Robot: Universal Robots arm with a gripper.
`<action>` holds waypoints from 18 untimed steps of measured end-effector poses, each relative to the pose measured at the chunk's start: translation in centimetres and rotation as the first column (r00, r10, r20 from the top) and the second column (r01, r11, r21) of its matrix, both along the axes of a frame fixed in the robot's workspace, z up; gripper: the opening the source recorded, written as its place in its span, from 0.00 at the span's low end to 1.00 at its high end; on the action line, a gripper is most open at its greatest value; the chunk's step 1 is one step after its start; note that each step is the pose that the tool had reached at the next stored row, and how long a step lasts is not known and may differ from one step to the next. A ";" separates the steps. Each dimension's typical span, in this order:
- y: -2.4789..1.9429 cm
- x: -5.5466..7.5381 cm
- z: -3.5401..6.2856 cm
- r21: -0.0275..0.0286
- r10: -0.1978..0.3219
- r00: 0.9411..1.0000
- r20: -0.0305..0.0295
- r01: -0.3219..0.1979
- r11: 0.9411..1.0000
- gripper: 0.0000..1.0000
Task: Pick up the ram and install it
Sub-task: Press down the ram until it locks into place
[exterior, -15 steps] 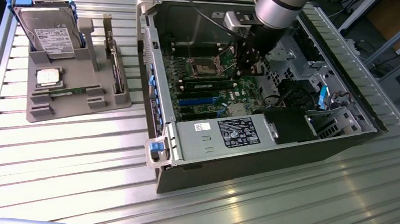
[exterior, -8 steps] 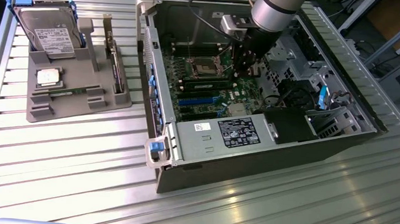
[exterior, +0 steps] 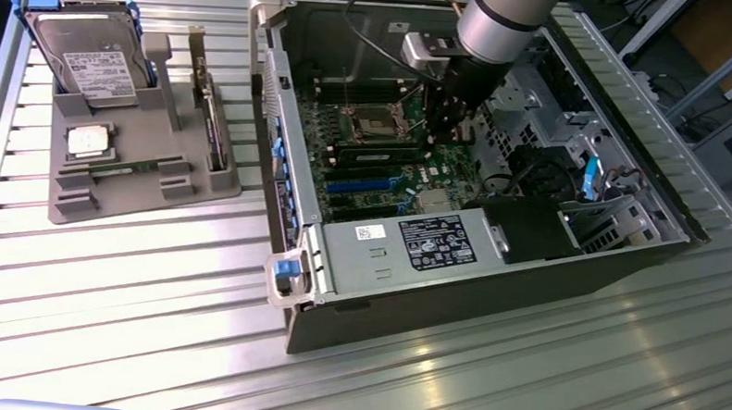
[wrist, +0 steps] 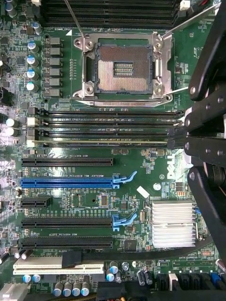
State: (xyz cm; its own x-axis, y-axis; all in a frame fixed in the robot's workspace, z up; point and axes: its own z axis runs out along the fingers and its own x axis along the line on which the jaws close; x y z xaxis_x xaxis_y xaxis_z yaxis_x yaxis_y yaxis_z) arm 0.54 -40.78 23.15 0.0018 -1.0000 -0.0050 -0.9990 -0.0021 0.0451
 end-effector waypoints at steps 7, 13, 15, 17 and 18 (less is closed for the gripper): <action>0.00 -1.6 1.05 0.000 0.000 1.000 0.001 0.000 1.000 0.11; 0.00 -4.9 1.03 0.000 0.000 1.000 0.003 0.000 1.000 0.11; 0.00 -6.4 1.01 0.000 0.000 1.000 0.003 0.000 1.000 0.11; 0.00 -7.5 0.99 0.000 0.000 1.000 0.004 0.000 1.000 0.11; 0.00 -8.4 0.97 0.000 0.000 1.000 0.004 0.000 1.000 0.11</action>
State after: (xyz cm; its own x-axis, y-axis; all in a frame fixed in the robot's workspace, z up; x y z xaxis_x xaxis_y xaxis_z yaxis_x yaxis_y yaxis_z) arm -7.90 -40.78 24.13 0.0019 -1.0000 -0.0048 -0.9992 -0.0021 0.0412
